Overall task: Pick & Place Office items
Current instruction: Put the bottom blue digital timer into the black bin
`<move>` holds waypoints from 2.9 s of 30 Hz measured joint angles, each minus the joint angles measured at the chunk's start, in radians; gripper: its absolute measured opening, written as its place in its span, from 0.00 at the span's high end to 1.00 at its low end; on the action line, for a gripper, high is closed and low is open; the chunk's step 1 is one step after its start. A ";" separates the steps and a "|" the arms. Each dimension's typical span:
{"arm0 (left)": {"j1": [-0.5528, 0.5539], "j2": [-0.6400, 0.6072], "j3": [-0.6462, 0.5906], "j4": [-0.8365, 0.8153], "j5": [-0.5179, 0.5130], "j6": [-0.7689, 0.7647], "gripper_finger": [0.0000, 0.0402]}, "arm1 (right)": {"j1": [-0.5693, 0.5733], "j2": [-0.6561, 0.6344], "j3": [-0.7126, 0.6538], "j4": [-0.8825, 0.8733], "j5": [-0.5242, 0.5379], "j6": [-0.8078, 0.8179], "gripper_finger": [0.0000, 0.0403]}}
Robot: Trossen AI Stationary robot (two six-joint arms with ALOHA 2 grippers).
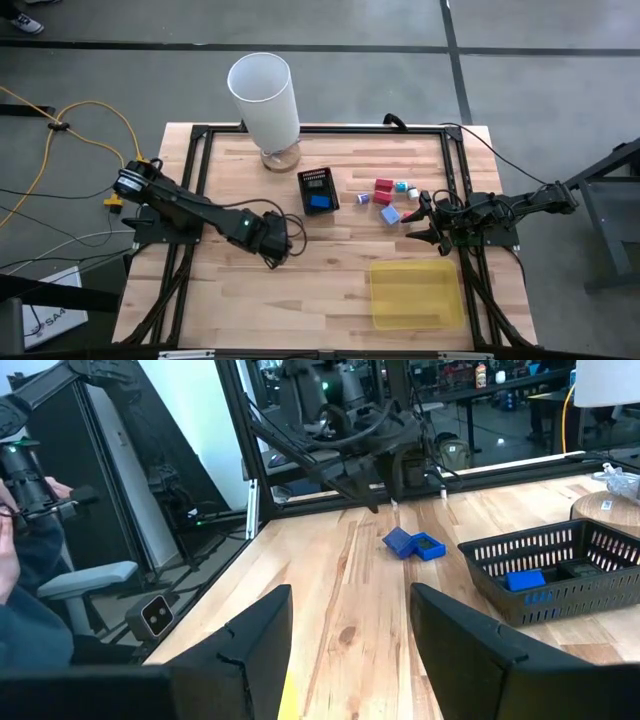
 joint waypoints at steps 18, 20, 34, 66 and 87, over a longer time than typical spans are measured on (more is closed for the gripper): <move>-0.067 0.070 -0.001 0.026 -0.048 -0.036 0.52 | 0.000 0.000 0.000 0.000 0.000 0.000 0.53; -0.073 0.069 -0.001 0.026 -0.060 -0.046 0.52 | 0.000 0.000 0.000 0.000 0.000 0.000 0.53; -0.090 0.103 -0.001 0.045 -0.100 0.002 0.52 | 0.000 0.000 0.000 0.000 0.000 0.000 0.53; -0.135 0.200 -0.006 0.011 -0.154 0.013 0.31 | 0.000 0.000 0.000 0.000 0.000 0.000 0.53; -0.109 0.222 -0.014 -0.015 -0.178 0.055 0.31 | 0.000 0.000 0.000 0.000 0.000 0.000 0.53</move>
